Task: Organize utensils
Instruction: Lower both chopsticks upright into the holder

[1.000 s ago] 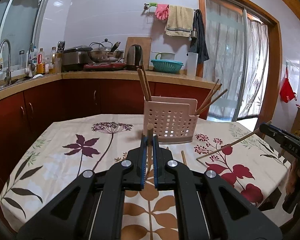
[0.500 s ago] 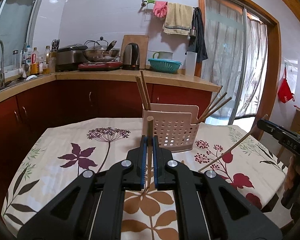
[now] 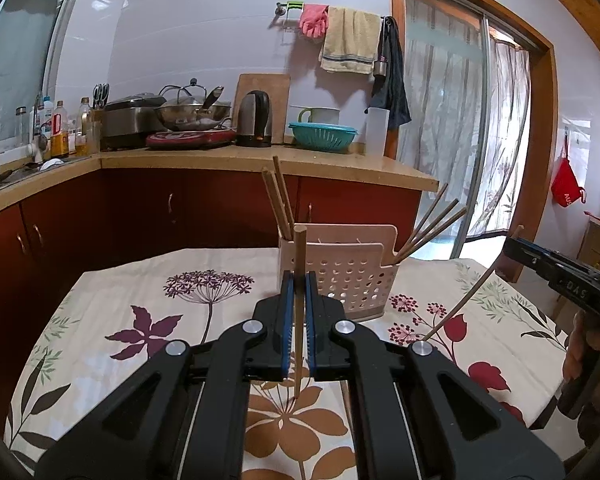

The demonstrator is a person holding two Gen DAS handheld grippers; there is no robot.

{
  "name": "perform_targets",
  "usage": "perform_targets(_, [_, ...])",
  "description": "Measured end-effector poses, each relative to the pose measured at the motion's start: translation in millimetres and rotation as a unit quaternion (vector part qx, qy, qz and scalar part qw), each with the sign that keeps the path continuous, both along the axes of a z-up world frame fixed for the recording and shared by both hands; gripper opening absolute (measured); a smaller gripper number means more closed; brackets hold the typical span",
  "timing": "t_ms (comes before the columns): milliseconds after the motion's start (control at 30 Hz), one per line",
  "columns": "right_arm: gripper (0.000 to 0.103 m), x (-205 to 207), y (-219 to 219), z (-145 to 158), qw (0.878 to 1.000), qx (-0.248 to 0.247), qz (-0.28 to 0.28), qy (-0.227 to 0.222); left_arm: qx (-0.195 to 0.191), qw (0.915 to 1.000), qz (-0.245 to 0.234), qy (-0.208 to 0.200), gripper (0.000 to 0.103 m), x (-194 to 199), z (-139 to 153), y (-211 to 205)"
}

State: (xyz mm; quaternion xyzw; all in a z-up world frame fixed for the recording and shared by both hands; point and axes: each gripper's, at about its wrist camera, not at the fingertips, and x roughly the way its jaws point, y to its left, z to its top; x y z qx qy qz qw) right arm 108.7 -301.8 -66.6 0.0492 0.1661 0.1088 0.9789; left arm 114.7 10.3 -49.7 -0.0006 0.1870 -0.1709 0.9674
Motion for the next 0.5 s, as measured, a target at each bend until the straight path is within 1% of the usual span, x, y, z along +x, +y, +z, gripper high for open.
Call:
perform_targets(200, [0.007,1,-1,11,1.0,0.013,0.01,-0.002,-0.001,0.9999,-0.013,-0.011,0.006,-1,15,-6])
perform_targets(367, [0.007,1,-4,33,0.999,0.029,0.021,-0.025,-0.001,0.9989,-0.028,-0.036,0.006,-1,37,-13])
perform_targets(500, [0.007,6,-7,52,0.997,0.04,0.032,-0.049,-0.015,0.9976,-0.048,-0.048,0.006,5,57,-18])
